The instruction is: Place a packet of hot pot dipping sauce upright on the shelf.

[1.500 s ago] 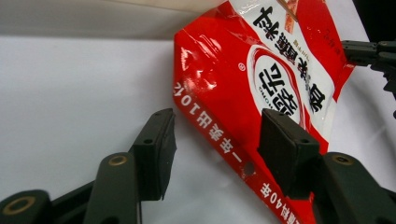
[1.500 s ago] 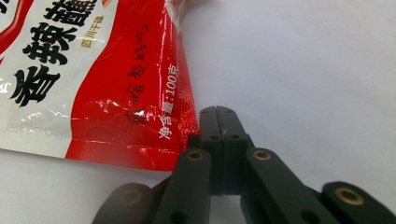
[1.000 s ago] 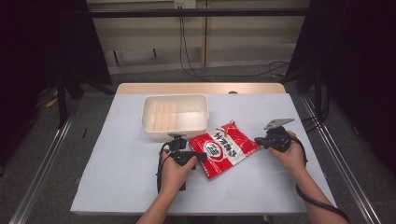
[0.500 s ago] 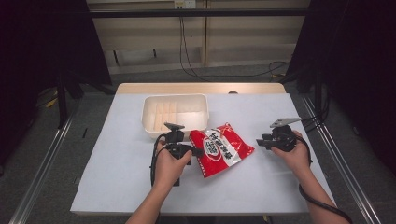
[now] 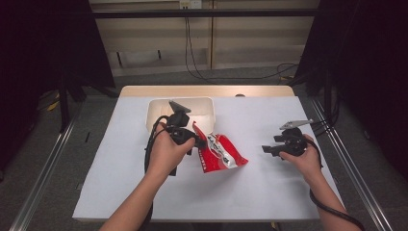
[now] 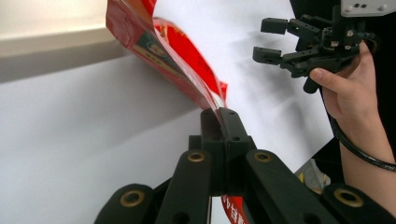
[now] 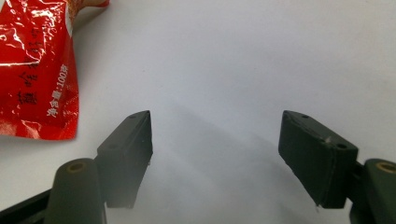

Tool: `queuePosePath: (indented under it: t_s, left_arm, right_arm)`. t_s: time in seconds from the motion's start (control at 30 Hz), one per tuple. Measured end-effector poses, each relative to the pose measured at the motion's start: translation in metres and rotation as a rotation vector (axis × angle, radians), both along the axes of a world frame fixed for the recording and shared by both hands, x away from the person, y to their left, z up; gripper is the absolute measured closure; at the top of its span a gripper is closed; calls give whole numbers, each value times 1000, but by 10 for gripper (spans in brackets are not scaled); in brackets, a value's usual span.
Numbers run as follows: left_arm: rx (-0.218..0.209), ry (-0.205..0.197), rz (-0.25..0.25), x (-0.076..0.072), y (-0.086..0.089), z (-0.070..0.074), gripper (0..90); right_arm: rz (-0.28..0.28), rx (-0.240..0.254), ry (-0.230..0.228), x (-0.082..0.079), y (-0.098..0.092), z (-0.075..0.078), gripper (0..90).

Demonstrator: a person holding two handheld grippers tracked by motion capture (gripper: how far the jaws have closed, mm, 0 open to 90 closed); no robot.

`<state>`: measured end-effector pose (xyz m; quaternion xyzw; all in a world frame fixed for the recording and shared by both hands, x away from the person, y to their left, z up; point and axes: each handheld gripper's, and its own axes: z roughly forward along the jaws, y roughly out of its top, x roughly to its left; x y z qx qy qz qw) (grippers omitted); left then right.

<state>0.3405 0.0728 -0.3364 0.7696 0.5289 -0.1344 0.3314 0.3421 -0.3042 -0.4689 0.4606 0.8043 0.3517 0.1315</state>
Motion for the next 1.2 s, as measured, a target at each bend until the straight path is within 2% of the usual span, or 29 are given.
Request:
queuePosePath:
  t_s: [0.07, 0.1, 0.13, 0.23, 0.43, 0.47, 0.53, 0.6, 0.67, 0.73, 1.0, 1.2]
  left_arm:
    - [4, 8, -4, 3, -1, 10, 900]
    - [20, 9, -16, 4, 0, 14, 900]
    - [15, 23, -18, 5, -1, 19, 900]
    - [65, 17, -53, 9, -3, 32, 900]
    - [131, 32, -101, 12, -11, 55, 900]
    - [142, 25, -124, 13, -11, 59, 900]
    - [160, 30, -135, 13, -11, 67, 900]
    - [189, 18, -142, 13, -10, 76, 900]
    - [190, 18, -161, 14, -10, 84, 900]
    - [223, 2, -180, 16, -9, 93, 900]
    - [304, -78, -170, 32, -1, 121, 900]
    - [332, -83, -151, 47, 4, 132, 900]
  right_arm:
    - [7, 8, -5, 0, -1, 0, 250]
    - [12, 9, -11, 0, -1, 0, 239]
    - [5, 2, -6, 0, 0, 1, 232]
    - [2, 12, -9, 0, 1, 1, 206]
    - [25, 17, -19, 1, 2, 5, 182]
    - [16, 13, -15, 0, 2, 5, 178]
    - [21, 28, -19, 1, 2, 6, 173]
    - [24, 33, -23, 1, 1, 7, 169]
    - [20, 33, -29, 1, 1, 7, 169]
    - [25, 31, -31, 1, 1, 8, 167]
    - [32, 42, -31, 1, 3, 9, 154]
    - [29, 47, -29, 2, 3, 8, 134]
